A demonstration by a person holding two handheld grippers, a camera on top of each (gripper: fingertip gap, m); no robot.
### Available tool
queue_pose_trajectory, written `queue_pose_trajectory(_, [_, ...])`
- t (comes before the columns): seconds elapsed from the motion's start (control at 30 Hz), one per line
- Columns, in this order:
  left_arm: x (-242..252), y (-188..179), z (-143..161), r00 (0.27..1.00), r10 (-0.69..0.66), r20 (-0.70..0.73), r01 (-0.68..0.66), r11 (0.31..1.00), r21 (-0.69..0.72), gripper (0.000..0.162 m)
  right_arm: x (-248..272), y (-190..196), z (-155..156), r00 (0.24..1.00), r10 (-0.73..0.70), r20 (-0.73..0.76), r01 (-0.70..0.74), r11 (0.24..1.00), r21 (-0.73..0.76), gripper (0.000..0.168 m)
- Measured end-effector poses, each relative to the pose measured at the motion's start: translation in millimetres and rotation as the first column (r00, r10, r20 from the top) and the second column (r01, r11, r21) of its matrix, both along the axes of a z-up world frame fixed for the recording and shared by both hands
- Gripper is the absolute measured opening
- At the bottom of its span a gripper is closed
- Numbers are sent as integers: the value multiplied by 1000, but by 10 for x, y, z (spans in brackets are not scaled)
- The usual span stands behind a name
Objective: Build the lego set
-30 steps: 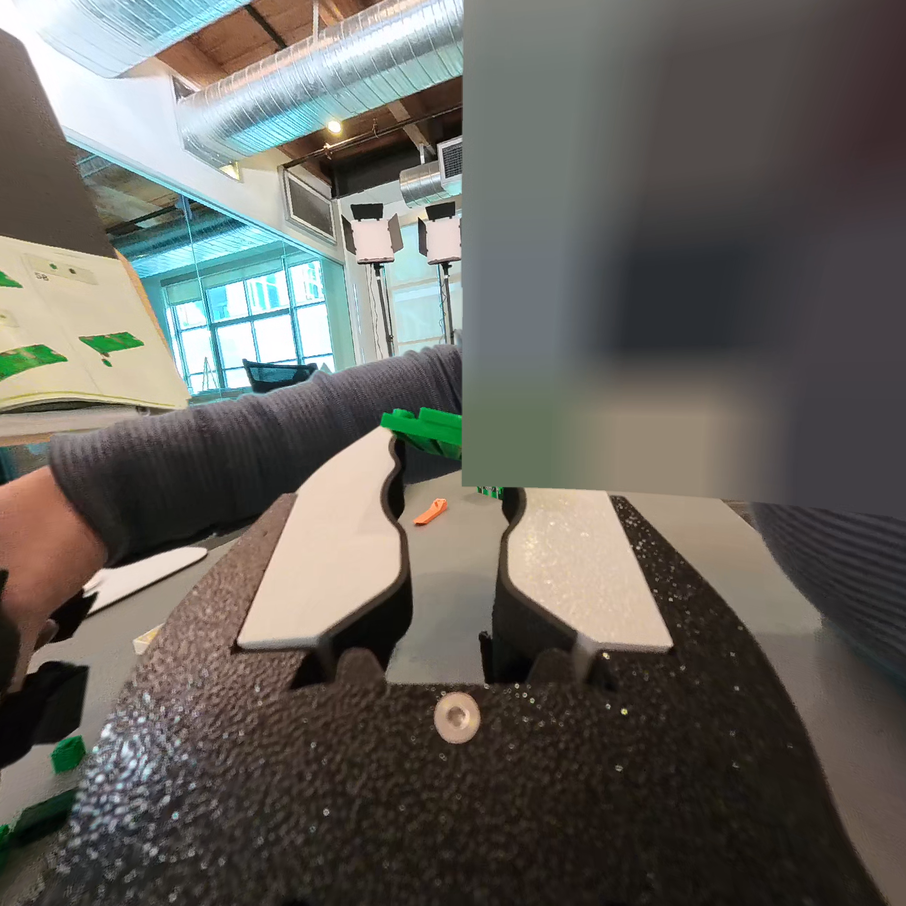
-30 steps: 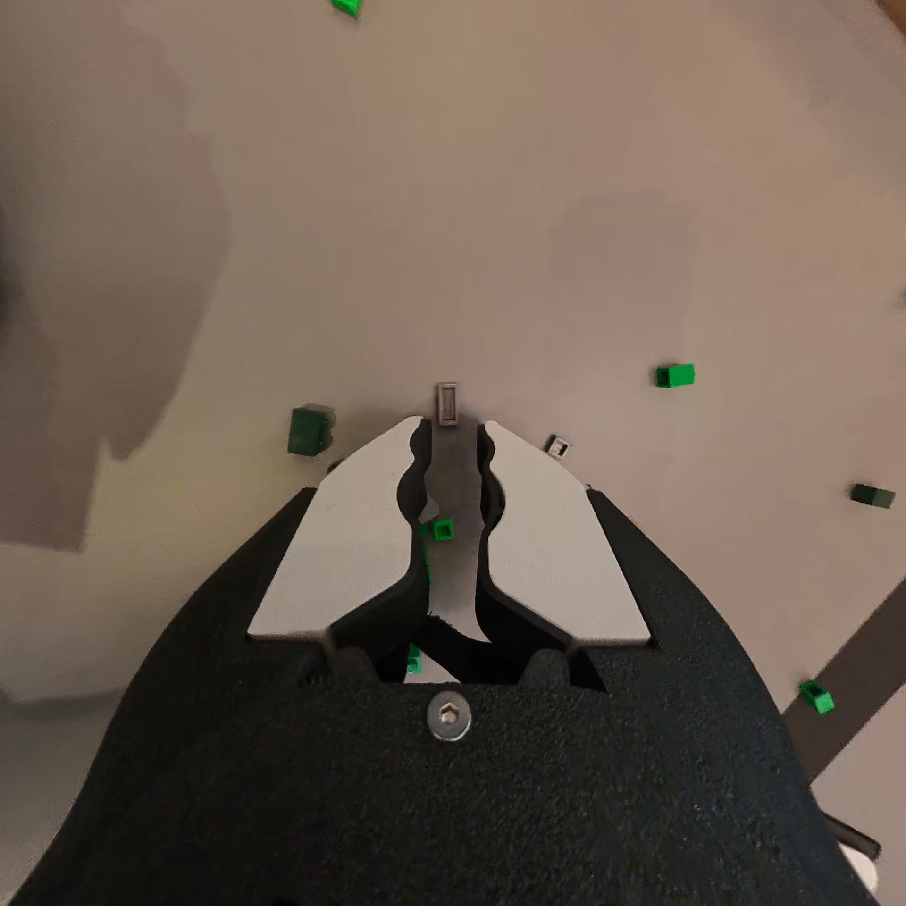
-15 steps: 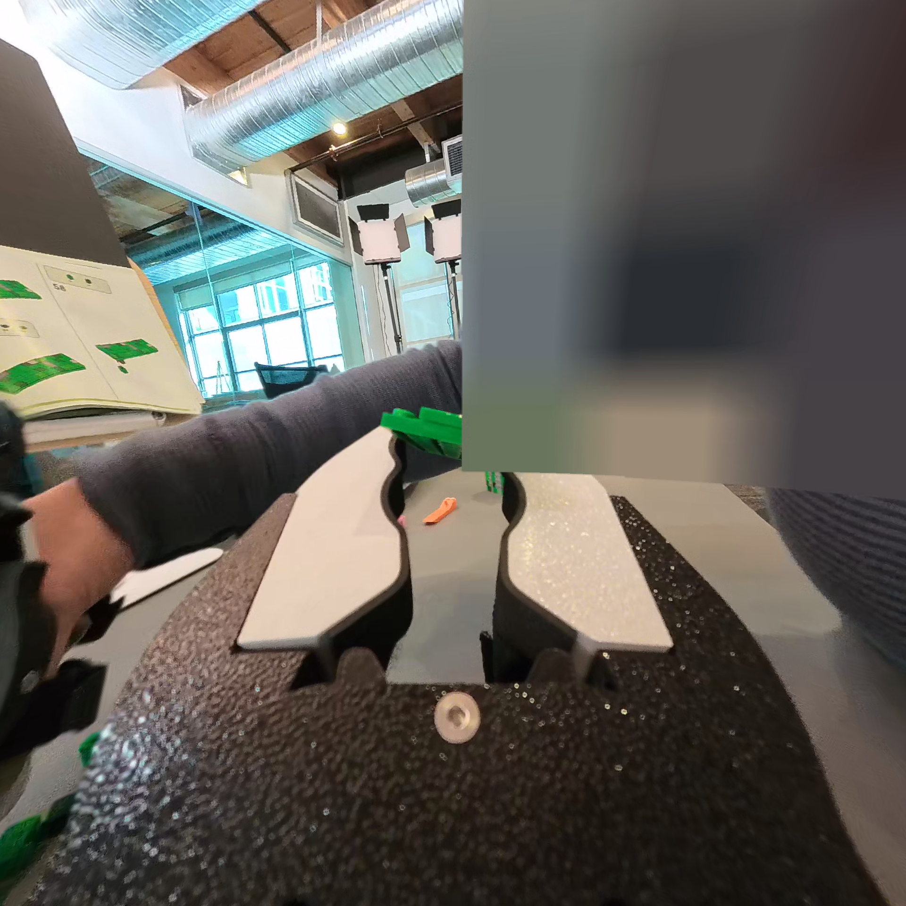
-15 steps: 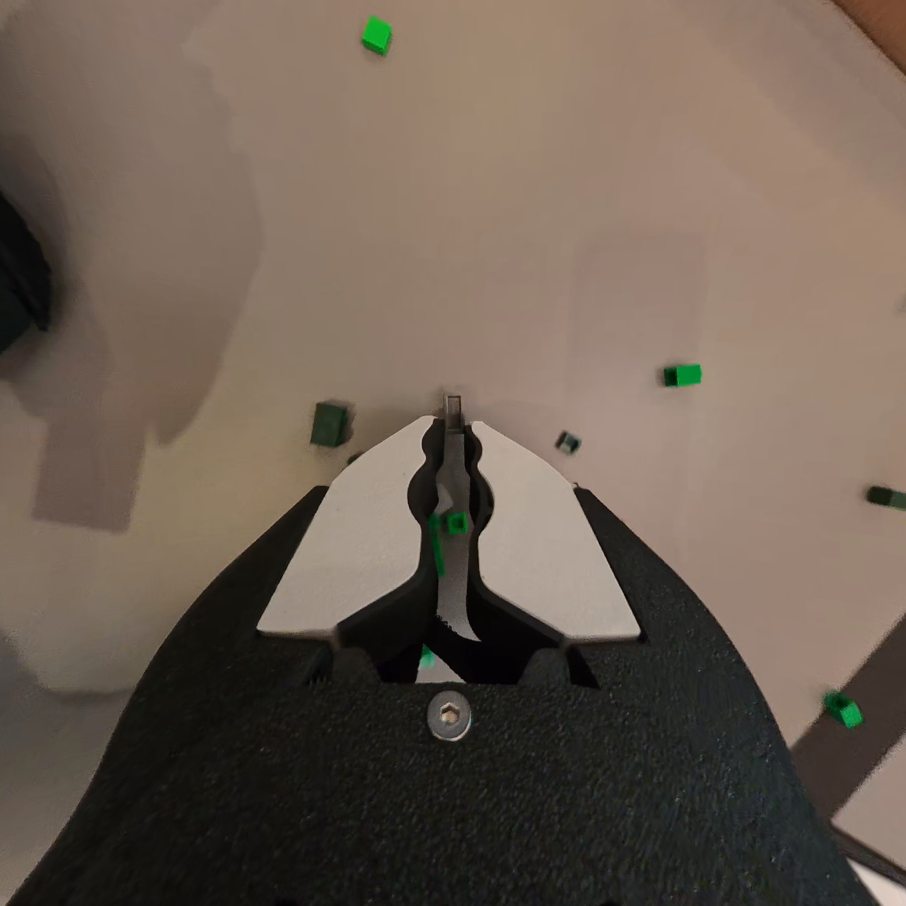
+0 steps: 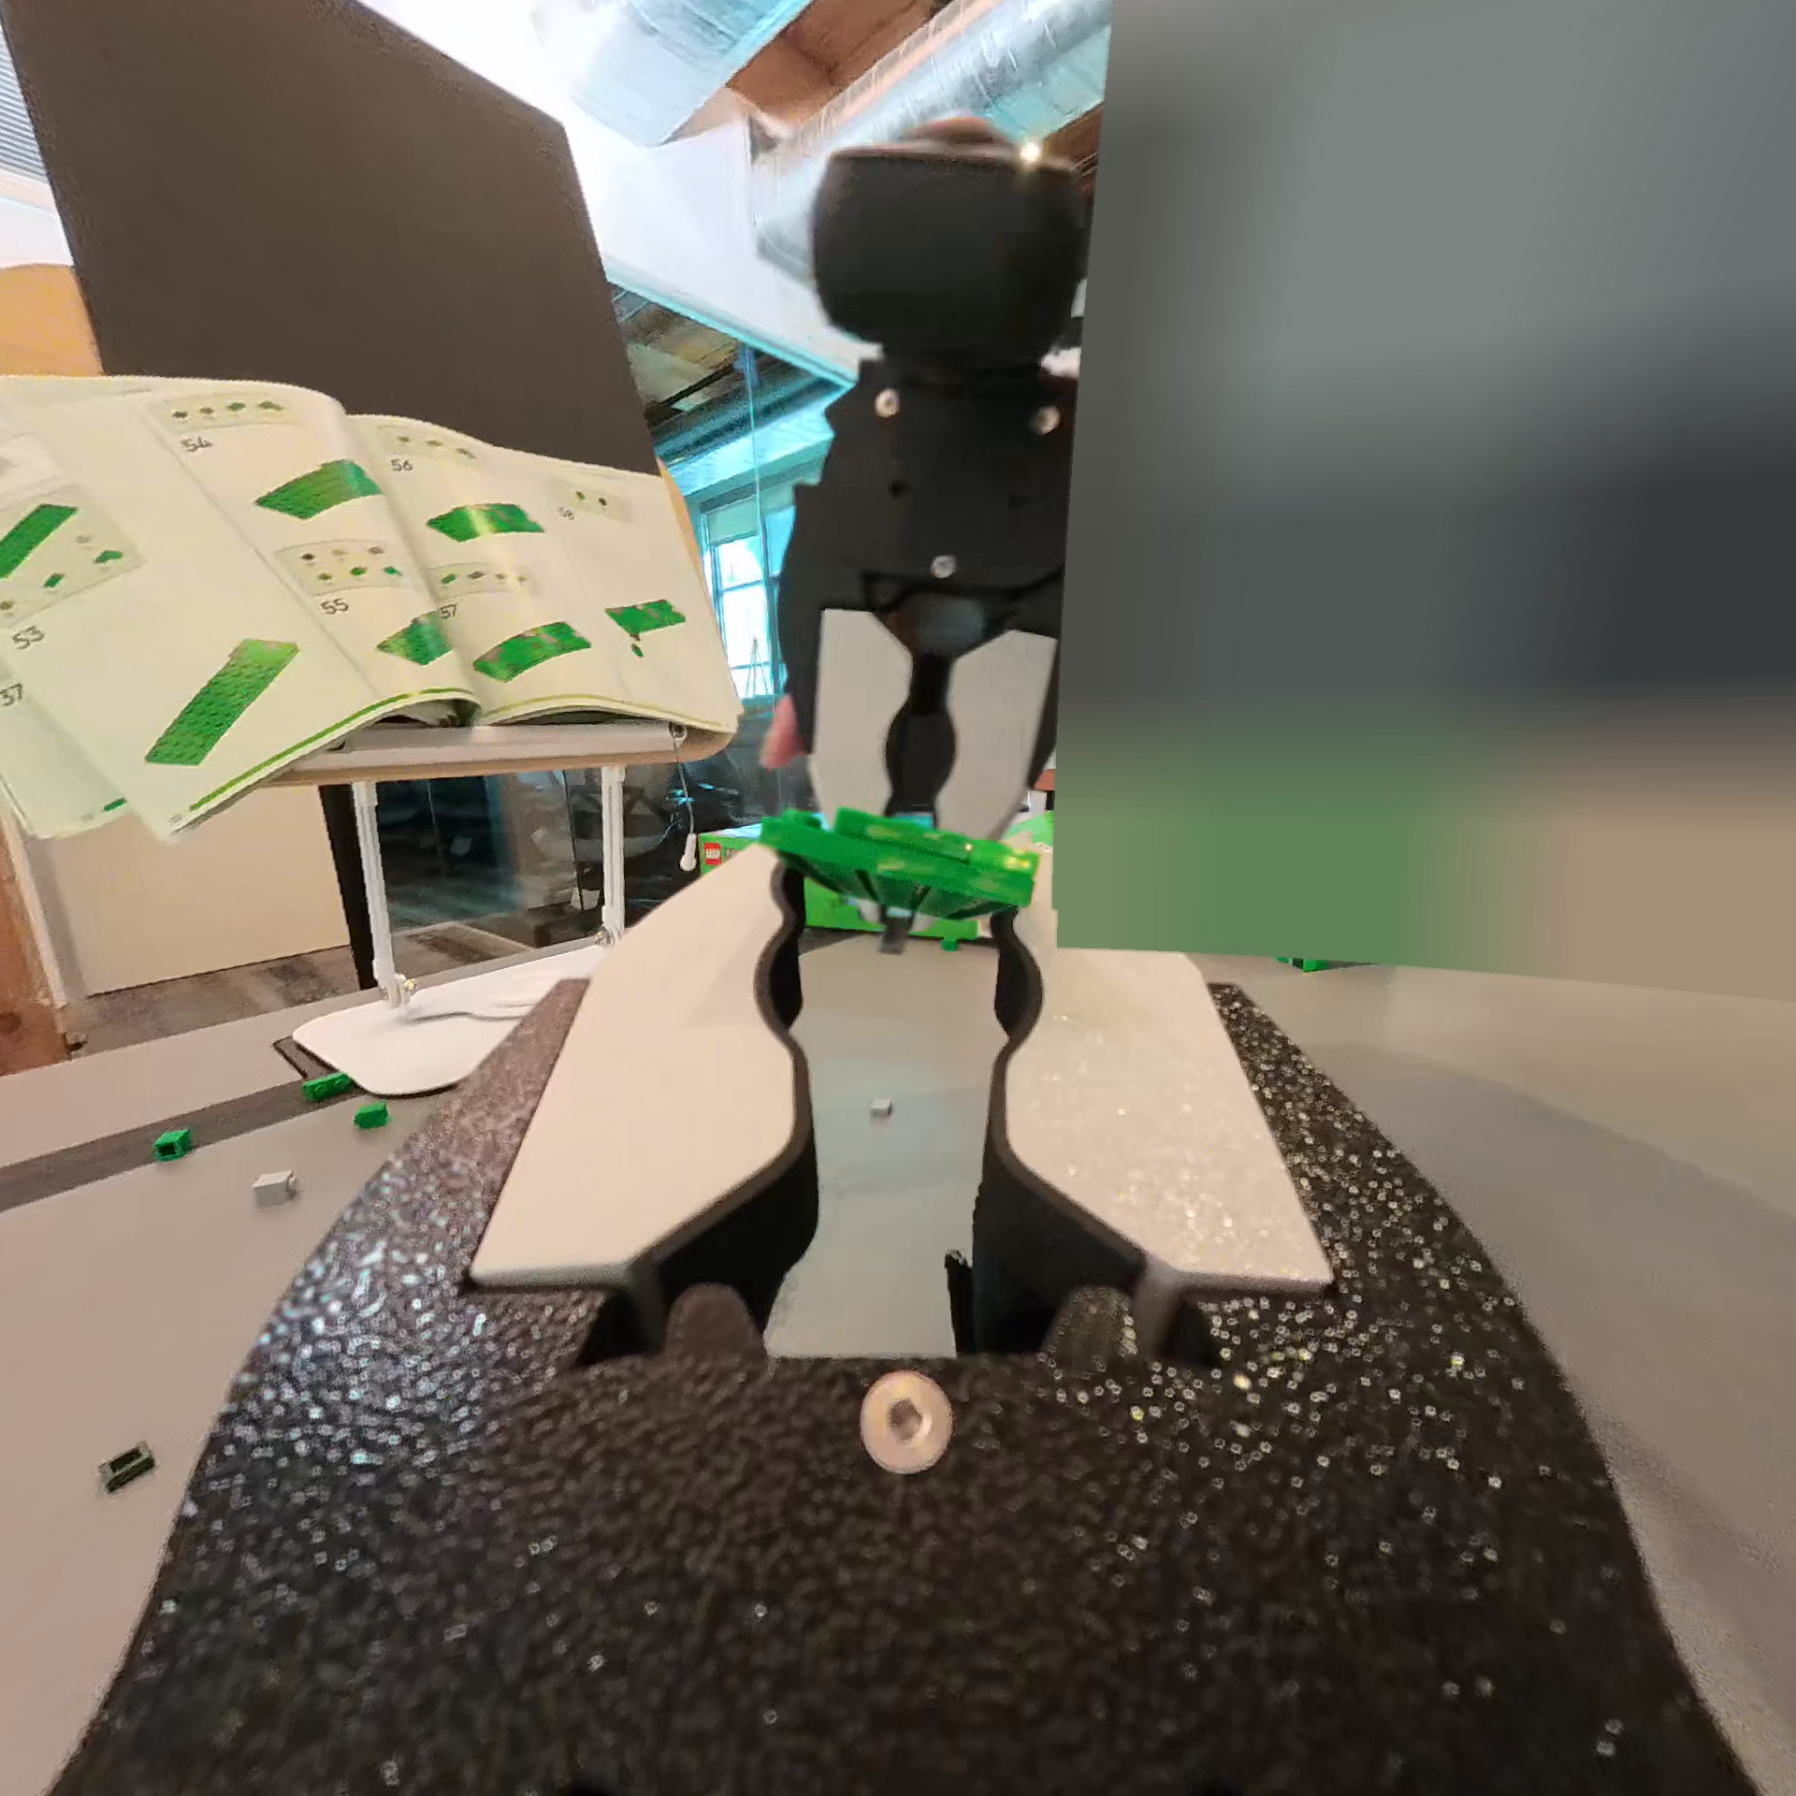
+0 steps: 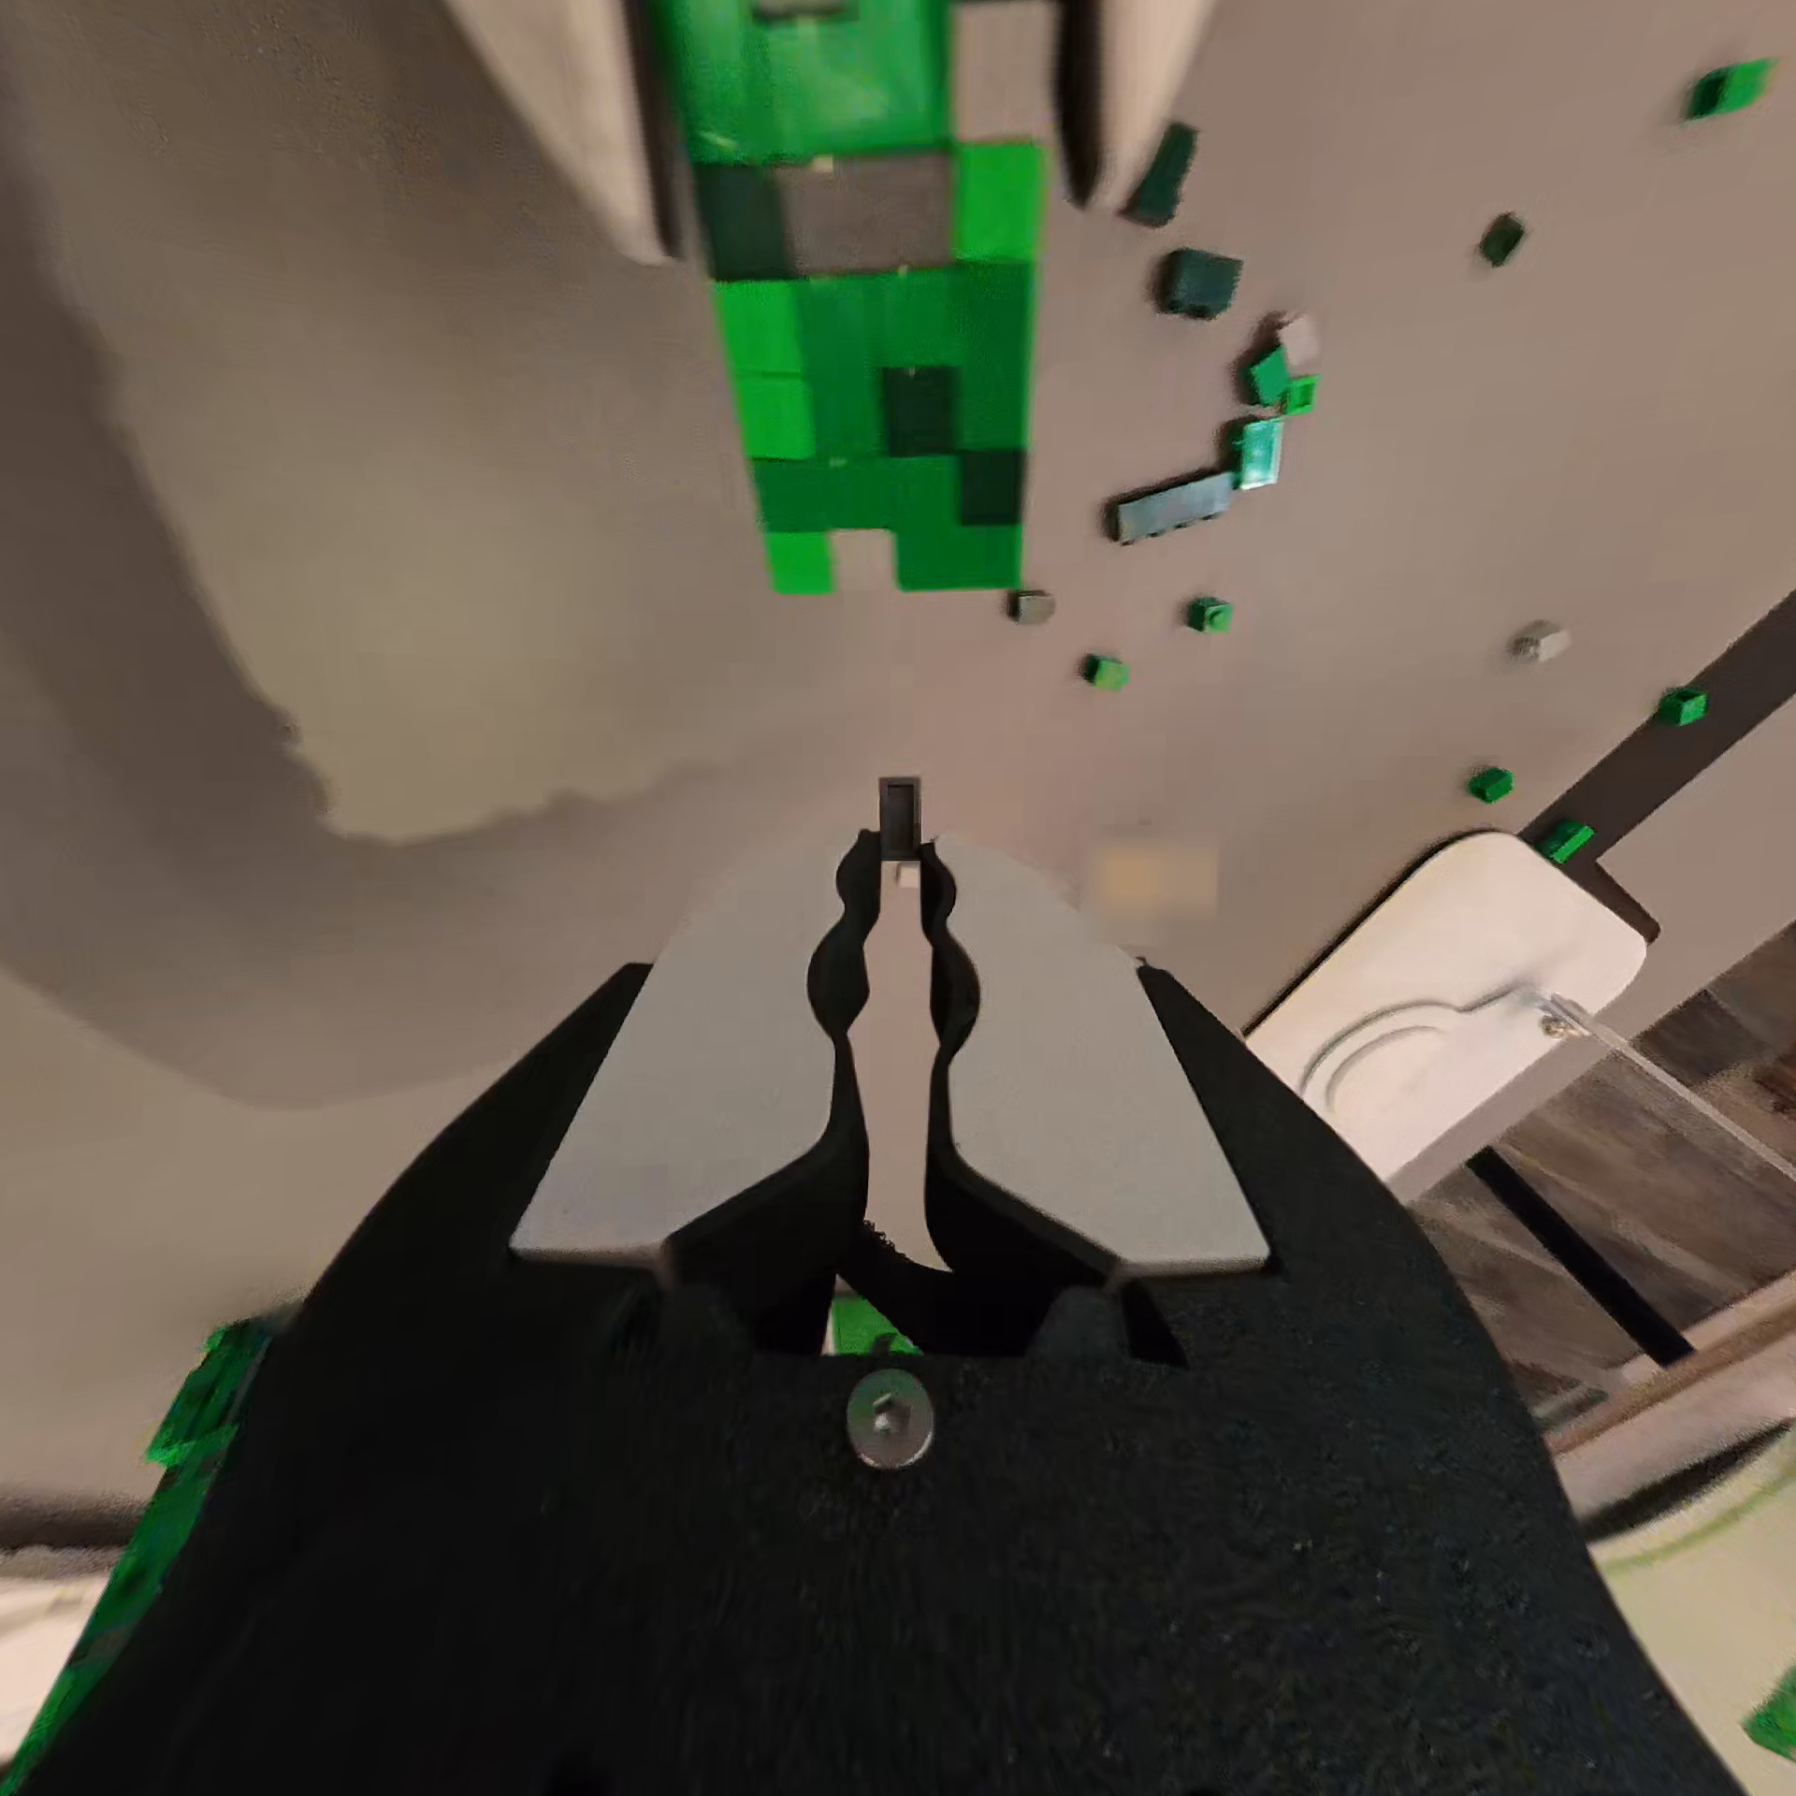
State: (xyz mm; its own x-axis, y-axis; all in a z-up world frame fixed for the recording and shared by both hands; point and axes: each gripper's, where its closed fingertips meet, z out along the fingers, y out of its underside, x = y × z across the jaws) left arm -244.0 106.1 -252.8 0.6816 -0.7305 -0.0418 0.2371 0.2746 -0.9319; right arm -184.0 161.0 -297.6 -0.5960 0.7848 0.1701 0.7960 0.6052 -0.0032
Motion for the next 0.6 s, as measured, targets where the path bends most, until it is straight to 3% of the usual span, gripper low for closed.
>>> queue_pose_trajectory(0.6, [147, 11, -135, 995, -43, -92, 38, 998, -56, 36, -151, -325, 116, 999, 48, -1, -48, 998, -27, 7])
